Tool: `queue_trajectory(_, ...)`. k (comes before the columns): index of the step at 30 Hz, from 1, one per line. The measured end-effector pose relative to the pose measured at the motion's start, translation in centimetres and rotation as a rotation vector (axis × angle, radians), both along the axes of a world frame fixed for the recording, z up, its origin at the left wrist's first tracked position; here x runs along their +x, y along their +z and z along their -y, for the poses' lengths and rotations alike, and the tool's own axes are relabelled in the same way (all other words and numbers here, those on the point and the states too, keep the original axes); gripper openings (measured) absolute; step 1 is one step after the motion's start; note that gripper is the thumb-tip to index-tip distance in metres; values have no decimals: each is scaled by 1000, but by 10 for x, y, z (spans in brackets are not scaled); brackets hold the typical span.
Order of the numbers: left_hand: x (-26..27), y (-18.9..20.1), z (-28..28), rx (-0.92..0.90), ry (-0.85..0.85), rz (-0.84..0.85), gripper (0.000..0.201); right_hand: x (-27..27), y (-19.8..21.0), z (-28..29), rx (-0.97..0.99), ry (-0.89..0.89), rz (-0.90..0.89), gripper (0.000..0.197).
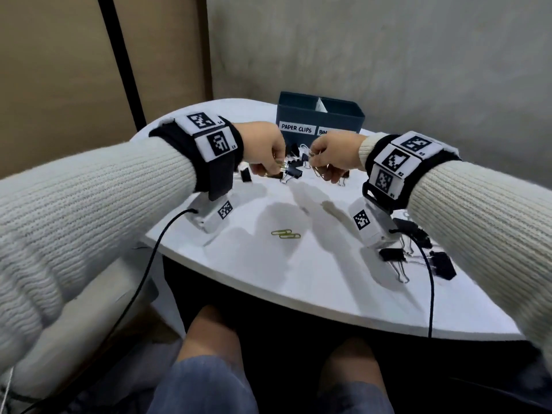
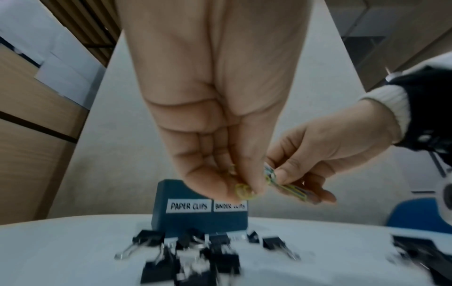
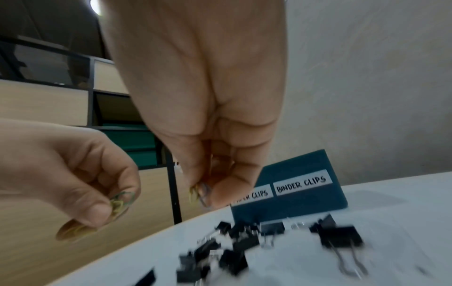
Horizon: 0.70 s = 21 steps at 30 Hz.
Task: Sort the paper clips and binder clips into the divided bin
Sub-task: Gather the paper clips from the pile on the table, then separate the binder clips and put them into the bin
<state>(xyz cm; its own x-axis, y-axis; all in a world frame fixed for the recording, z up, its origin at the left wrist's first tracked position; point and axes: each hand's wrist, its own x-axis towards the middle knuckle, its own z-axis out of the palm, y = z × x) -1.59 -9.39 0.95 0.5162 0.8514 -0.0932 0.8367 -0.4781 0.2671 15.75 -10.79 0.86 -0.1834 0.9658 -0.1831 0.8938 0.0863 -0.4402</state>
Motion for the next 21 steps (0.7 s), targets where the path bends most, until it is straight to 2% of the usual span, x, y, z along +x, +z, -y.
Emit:
queue_trajectory(2, 3, 18, -22, 41, 45, 131, 4, 2, 17, -22, 97, -60, -90, 24)
queue_trajectory(4, 7, 29, -51, 59, 114, 254, 4, 1, 31, -46, 189, -134, -183, 30)
queue_trajectory(6, 13, 36, -85, 74, 207, 395, 15, -3, 39, -72, 278, -221, -226, 33)
queue_trajectory(10, 33, 41, -143, 166, 373, 610, 33, -6, 41, -134, 399, -364, -327, 18)
queue_trajectory(13, 48, 38, -184, 184, 425, 639, 34, -2, 42, -175, 471, -400, -221, 24)
queue_trajectory(14, 52, 34, -194, 181, 424, 633, 30, 0, 40, -184, 478, -394, -147, 25)
queue_trajectory(16, 60, 29, -210, 181, 401, 562, 8, 2, 33, -200, 451, -375, -10, 26)
queue_trajectory(21, 67, 21, -218, 171, 325, 238, 36, 2, 17, -211, 313, -314, 246, 36)
